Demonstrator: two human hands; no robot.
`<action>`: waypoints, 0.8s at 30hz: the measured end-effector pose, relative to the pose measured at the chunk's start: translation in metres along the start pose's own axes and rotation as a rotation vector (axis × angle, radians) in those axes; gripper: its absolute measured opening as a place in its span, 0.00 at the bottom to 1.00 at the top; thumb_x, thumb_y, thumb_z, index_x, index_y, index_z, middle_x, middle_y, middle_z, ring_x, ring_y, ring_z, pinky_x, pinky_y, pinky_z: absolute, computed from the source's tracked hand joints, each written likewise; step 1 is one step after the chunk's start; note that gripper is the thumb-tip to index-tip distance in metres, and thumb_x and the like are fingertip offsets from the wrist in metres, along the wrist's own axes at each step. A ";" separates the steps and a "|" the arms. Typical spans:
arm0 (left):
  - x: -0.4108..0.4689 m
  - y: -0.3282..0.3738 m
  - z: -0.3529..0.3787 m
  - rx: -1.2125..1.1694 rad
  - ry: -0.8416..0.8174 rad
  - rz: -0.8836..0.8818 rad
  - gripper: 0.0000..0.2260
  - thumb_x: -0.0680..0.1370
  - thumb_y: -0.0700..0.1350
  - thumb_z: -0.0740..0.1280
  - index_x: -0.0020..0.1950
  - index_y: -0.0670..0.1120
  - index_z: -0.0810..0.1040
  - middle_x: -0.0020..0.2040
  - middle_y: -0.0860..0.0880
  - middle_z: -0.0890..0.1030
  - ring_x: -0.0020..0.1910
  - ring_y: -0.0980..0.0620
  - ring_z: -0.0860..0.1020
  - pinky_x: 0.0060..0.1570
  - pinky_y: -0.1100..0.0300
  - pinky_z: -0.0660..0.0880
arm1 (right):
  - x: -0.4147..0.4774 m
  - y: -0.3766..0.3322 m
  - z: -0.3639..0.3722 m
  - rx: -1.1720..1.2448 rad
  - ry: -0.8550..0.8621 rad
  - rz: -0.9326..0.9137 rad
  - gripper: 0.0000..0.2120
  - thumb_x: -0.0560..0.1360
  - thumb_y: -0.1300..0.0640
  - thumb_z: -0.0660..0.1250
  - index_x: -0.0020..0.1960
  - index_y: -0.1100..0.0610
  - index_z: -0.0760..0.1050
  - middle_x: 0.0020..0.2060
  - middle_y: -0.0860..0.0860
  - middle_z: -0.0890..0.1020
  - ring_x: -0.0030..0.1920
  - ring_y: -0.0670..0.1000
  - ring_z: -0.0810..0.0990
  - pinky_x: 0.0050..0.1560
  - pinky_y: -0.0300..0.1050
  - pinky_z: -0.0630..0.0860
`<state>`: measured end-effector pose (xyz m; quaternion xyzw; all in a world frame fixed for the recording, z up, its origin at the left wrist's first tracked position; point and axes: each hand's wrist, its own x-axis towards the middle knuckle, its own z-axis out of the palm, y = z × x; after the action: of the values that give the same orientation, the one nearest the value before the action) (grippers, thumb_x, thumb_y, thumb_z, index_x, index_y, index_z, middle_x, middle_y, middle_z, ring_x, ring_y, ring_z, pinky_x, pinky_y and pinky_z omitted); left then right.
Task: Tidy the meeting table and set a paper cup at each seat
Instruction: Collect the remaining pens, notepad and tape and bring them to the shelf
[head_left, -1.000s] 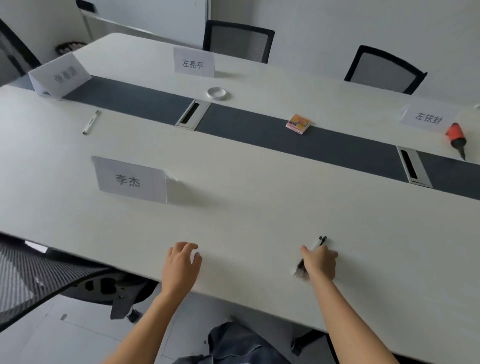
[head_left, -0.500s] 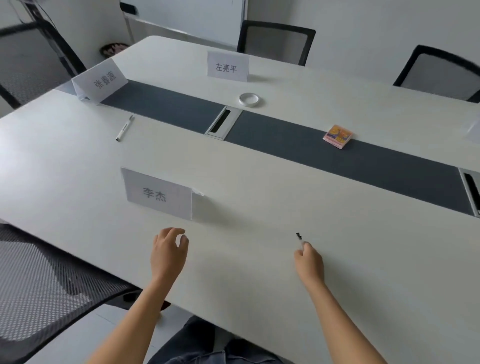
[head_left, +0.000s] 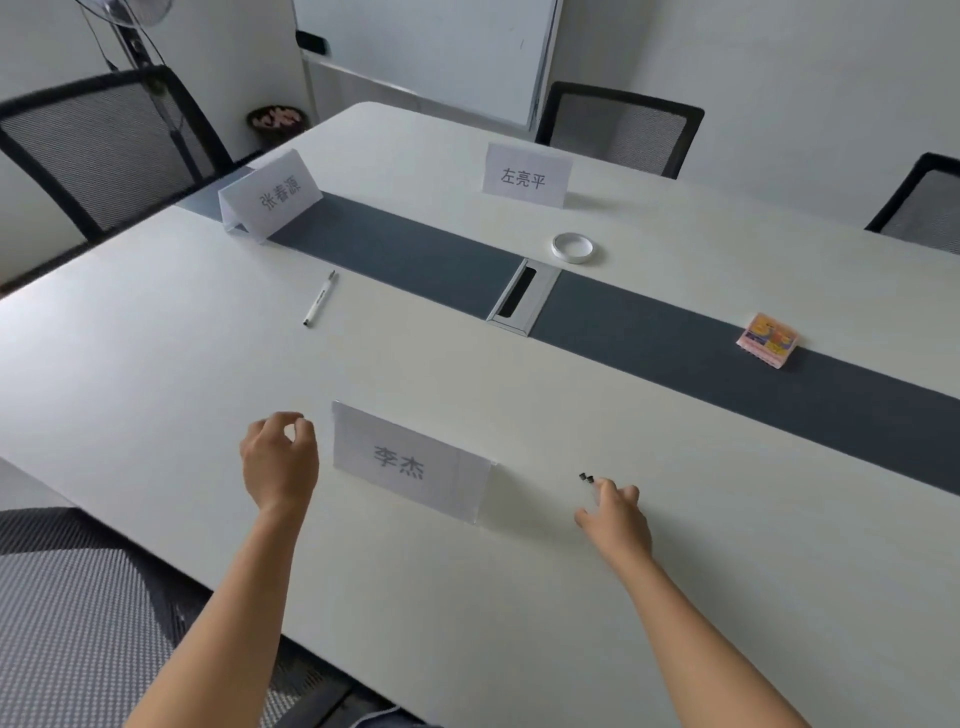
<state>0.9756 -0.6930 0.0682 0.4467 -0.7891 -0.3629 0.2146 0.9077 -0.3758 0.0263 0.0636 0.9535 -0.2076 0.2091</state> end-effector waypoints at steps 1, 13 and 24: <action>0.014 -0.004 0.000 0.005 -0.004 -0.003 0.12 0.76 0.39 0.59 0.55 0.38 0.78 0.58 0.37 0.75 0.60 0.39 0.72 0.54 0.52 0.68 | 0.002 -0.002 0.001 -0.013 -0.004 0.020 0.21 0.73 0.55 0.63 0.65 0.58 0.64 0.60 0.58 0.65 0.54 0.61 0.77 0.52 0.47 0.72; 0.142 -0.010 0.054 0.253 -0.285 0.081 0.19 0.76 0.40 0.58 0.67 0.40 0.68 0.67 0.36 0.68 0.68 0.38 0.63 0.62 0.45 0.65 | 0.018 -0.021 0.006 -0.214 -0.056 0.150 0.18 0.73 0.51 0.64 0.56 0.63 0.68 0.58 0.59 0.66 0.52 0.61 0.78 0.49 0.47 0.73; 0.228 0.022 0.103 0.276 -0.282 0.045 0.19 0.77 0.42 0.58 0.67 0.39 0.67 0.66 0.36 0.69 0.66 0.38 0.64 0.61 0.46 0.66 | 0.027 -0.019 0.008 -0.269 -0.077 0.175 0.14 0.74 0.49 0.64 0.45 0.57 0.63 0.56 0.57 0.67 0.50 0.59 0.78 0.42 0.45 0.68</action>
<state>0.7792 -0.8424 0.0219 0.3990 -0.8633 -0.3054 0.0466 0.8822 -0.3958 0.0152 0.1097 0.9548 -0.0611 0.2695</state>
